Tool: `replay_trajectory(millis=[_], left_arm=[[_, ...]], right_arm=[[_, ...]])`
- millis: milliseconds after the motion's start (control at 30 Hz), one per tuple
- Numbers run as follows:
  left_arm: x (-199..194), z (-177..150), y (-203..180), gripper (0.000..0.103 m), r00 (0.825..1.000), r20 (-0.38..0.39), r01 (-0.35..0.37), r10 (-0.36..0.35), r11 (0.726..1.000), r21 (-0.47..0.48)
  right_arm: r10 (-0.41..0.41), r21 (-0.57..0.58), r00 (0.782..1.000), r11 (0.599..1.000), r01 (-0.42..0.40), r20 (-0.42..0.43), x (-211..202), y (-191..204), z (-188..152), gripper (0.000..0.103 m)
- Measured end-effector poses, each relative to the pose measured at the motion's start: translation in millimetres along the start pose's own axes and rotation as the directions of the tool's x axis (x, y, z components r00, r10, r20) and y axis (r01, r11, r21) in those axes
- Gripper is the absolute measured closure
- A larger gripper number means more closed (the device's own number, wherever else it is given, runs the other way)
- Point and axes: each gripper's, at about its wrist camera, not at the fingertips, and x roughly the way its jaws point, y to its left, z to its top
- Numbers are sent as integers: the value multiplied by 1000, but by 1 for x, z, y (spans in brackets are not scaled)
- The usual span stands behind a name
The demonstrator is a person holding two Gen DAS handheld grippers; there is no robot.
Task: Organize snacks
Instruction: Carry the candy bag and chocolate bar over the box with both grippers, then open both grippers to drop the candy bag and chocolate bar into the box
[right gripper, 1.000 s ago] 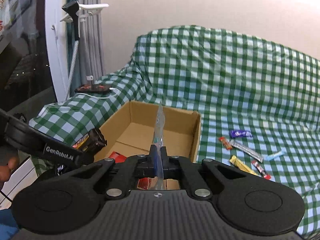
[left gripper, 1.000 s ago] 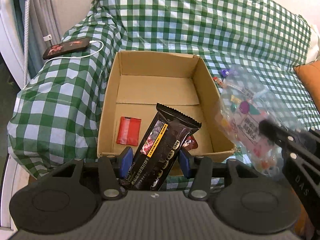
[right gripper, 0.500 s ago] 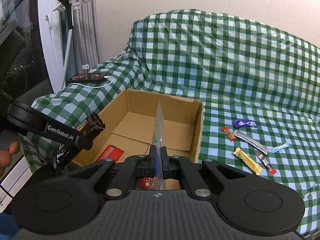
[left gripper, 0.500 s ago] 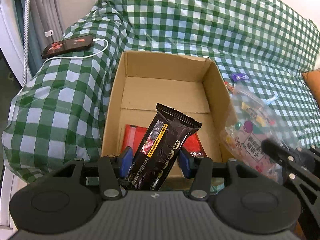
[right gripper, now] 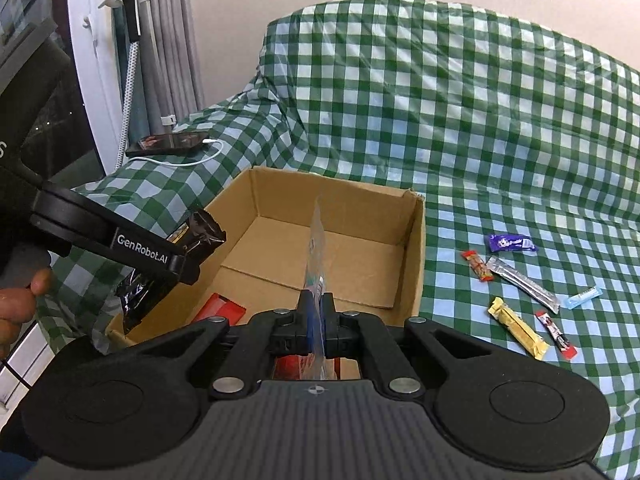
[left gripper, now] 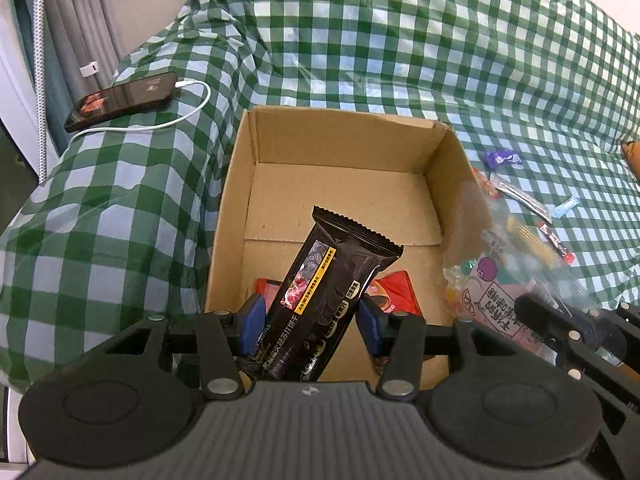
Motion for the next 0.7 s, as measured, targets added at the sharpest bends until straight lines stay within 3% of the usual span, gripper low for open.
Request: replay_trajectory(millis=[700], left_arm=[[75,35,-9,48,998,-62,-19,22,999,41]], right_arm=[[-10,36,996,999,13,-90,77,-25,13,99]])
